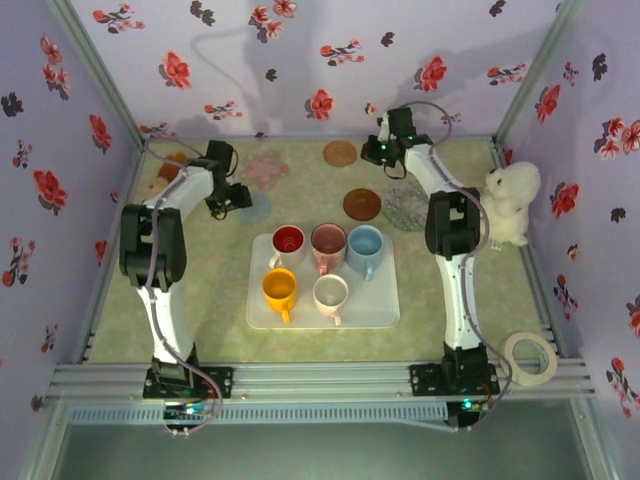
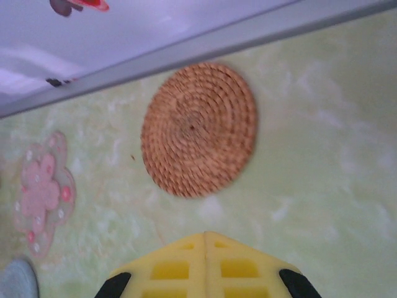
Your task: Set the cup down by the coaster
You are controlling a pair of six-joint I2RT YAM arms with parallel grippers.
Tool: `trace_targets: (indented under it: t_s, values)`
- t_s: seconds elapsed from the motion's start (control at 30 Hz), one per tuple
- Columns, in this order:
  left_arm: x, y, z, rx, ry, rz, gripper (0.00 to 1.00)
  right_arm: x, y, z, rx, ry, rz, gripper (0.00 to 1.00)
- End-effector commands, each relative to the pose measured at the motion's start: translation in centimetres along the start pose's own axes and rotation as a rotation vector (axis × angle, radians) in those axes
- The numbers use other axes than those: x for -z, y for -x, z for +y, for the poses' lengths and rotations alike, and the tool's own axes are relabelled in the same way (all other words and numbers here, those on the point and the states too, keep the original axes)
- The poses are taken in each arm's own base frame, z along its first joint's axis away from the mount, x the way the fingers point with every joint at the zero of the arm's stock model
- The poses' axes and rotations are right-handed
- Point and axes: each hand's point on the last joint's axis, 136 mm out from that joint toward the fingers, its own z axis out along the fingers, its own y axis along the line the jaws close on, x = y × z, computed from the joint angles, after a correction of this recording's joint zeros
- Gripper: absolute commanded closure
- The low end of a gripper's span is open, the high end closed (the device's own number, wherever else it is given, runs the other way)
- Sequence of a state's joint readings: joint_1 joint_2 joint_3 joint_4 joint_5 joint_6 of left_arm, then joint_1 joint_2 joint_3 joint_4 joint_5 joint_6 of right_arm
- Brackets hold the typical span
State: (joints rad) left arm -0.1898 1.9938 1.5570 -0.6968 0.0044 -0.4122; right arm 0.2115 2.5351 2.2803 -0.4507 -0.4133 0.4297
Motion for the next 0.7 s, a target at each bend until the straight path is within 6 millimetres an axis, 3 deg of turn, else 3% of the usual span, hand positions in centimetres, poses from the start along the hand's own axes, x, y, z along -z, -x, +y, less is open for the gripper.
trace_targets:
  t_s: [0.0,0.13,0.37,0.53,0.67]
  values:
    - [2.1,-0.8,0.0,0.004,-0.015,-0.006,0.38,-1.7,1.9,2.1,-0.064,0.114,-0.052,1.00]
    - [3.0,-1.3,-0.1,-0.014,-0.019,-0.011,0.37,-4.2,2.8,1.8,-0.151,0.152,-0.089,1.00]
    - [3.2,-1.9,-0.1,-0.037,-0.014,0.009,0.37,-7.3,1.5,0.6,-0.243,0.123,-0.104,0.99]
    - [3.2,-2.2,0.0,-0.040,-0.009,0.019,0.36,-8.4,-0.7,-0.4,-0.259,0.031,-0.060,0.98]
    - [3.2,-2.3,0.1,-0.048,-0.003,0.021,0.37,-8.3,-2.9,-2.4,-0.273,-0.093,0.006,0.98]
